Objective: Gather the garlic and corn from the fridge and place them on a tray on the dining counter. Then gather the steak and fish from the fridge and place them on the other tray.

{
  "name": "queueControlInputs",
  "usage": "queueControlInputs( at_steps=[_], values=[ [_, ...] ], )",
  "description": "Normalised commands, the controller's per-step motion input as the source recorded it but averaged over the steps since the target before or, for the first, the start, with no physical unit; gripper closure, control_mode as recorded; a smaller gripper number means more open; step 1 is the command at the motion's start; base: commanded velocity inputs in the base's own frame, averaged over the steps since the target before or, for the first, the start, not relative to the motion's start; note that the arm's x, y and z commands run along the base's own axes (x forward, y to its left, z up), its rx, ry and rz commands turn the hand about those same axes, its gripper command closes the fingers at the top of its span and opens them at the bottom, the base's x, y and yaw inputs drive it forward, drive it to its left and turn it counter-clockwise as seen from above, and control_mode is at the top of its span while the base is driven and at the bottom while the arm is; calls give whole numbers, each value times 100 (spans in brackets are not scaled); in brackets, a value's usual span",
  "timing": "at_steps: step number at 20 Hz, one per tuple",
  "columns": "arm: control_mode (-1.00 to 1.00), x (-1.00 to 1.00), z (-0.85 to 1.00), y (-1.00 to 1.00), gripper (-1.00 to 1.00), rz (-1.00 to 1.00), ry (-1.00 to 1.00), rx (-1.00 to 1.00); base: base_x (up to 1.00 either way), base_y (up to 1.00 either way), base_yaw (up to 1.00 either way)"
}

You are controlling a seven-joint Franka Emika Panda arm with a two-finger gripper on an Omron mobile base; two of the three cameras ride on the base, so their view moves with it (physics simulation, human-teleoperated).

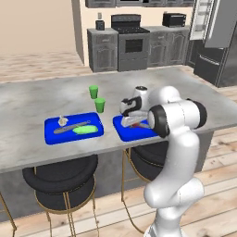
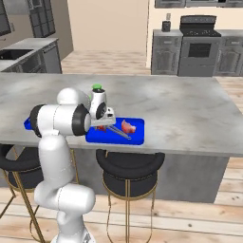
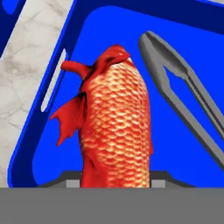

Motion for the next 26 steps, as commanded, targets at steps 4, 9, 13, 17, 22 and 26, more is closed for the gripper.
queueControlInputs(
  at_steps=[4,9,13,17,22,26],
  values=[
    [-100,34,-29,-9,100,0,1,1,0,0,0],
    [-100,32,-28,0,100,0,1,1,0,0,0],
    [-100,21,-18,0,100,0,0,0,0,0,0],
    [-100,0,-11,0,100,0,0,0,0,0,0],
    [-100,-5,0,0,-100,0,0,0,0,0,0],
    [-100,-16,30,0,-100,0,0,0,0,0,0]
  ],
)
